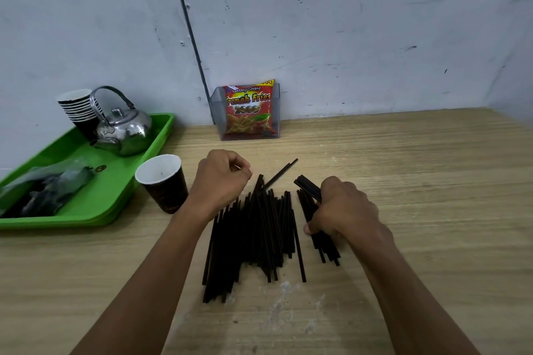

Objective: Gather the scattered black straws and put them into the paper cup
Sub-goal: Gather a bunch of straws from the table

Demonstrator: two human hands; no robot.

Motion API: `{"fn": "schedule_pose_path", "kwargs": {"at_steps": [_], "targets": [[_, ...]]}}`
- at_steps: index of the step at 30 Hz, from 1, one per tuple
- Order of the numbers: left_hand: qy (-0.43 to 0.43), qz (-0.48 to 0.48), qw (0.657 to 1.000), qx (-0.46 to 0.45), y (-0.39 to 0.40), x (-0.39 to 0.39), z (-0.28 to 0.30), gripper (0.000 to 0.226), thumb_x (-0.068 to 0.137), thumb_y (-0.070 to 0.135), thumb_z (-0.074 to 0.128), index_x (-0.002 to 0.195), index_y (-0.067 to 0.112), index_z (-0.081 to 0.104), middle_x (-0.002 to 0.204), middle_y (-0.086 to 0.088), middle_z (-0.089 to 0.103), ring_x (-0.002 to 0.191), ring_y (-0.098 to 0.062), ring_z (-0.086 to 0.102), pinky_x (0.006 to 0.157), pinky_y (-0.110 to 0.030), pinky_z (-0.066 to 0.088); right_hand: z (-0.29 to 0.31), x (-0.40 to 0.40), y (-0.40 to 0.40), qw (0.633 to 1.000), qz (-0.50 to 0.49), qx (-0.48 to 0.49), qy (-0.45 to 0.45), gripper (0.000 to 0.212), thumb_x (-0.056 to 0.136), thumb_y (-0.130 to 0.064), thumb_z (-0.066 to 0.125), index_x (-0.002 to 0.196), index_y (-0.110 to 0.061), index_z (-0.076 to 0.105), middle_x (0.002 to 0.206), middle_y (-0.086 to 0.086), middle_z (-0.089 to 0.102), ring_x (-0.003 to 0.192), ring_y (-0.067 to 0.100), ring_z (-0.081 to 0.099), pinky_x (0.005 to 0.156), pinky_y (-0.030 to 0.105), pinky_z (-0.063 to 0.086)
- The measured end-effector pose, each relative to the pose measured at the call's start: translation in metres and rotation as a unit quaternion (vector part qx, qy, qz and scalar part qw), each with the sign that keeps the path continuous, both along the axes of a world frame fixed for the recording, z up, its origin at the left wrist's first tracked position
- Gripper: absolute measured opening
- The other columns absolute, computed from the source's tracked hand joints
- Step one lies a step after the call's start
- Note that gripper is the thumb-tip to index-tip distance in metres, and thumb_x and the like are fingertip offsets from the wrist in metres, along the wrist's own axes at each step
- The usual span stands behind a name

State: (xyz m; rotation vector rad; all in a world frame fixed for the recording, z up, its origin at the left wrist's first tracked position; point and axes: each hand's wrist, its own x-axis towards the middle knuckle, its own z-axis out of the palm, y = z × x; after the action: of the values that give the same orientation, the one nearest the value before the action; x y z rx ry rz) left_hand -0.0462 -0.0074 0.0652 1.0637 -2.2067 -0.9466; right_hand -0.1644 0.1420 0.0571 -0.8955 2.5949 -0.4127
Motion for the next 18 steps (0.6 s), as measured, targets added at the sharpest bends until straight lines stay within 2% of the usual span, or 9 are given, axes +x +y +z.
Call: {"fn": "schedule_pose_path", "kwargs": {"at_steps": [3, 6, 14, 16, 18], "targets": [[0.025, 0.001, 1.000, -0.003, 0.001, 0.007, -0.003, 0.012, 0.086, 0.011, 0.063, 0.083, 0.016, 0.074, 0.077, 0.001, 0.071, 0.073, -0.017, 0.070, 0.072, -0.030, 0.057, -0.002, 0.004, -0.003, 1.000, 0.001, -0.004, 0.000, 0.046, 0.074, -0.021, 0.080, 0.098, -0.020, 0.040, 0.107, 0.003, 0.051, 0.097, 0.022, 0.049, 0.075, 0.034, 0.038], [0.042, 0.002, 0.999, -0.006, 0.006, 0.013, -0.006, 0.014, 0.086, 0.011, 0.061, 0.083, 0.017, 0.074, 0.076, 0.004, 0.071, 0.072, -0.013, 0.070, 0.068, -0.025, 0.054, -0.003, 0.007, -0.004, 1.000, 0.004, 0.001, -0.007, 0.040, 0.077, -0.017, 0.076, 0.097, -0.020, 0.041, 0.098, 0.000, 0.046, 0.092, 0.021, 0.045, 0.074, 0.033, 0.038], [0.056, -0.012, 0.998, -0.008, 0.011, 0.026, -0.010, 0.014, 0.086, 0.012, 0.061, 0.086, 0.018, 0.075, 0.075, 0.007, 0.071, 0.071, -0.011, 0.070, 0.069, -0.025, 0.055, 0.006, 0.023, -0.005, 0.998, 0.040, 0.039, 0.038, 0.019, 0.087, -0.020, 0.057, 0.098, -0.020, 0.041, 0.091, -0.001, 0.043, 0.090, 0.022, 0.045, 0.076, 0.033, 0.035], [0.064, -0.015, 0.998, -0.011, 0.010, 0.027, -0.007, 0.015, 0.086, 0.010, 0.061, 0.086, 0.016, 0.075, 0.074, 0.005, 0.071, 0.070, -0.012, 0.070, 0.069, -0.026, 0.055, 0.008, 0.027, -0.005, 0.995, 0.049, 0.049, 0.066, 0.015, 0.090, -0.018, 0.053, 0.102, -0.019, 0.045, 0.093, 0.000, 0.042, 0.095, 0.023, 0.047, 0.077, 0.033, 0.034], [0.073, -0.017, 0.997, -0.012, 0.008, 0.029, -0.005, 0.015, 0.085, 0.010, 0.061, 0.085, 0.016, 0.075, 0.073, 0.004, 0.071, 0.070, -0.014, 0.070, 0.072, -0.027, 0.055, 0.007, 0.027, -0.005, 0.994, 0.053, 0.061, 0.079, 0.020, 0.092, -0.015, 0.050, 0.111, -0.017, 0.048, 0.102, 0.002, 0.047, 0.105, 0.025, 0.050, 0.078, 0.033, 0.034]]}}
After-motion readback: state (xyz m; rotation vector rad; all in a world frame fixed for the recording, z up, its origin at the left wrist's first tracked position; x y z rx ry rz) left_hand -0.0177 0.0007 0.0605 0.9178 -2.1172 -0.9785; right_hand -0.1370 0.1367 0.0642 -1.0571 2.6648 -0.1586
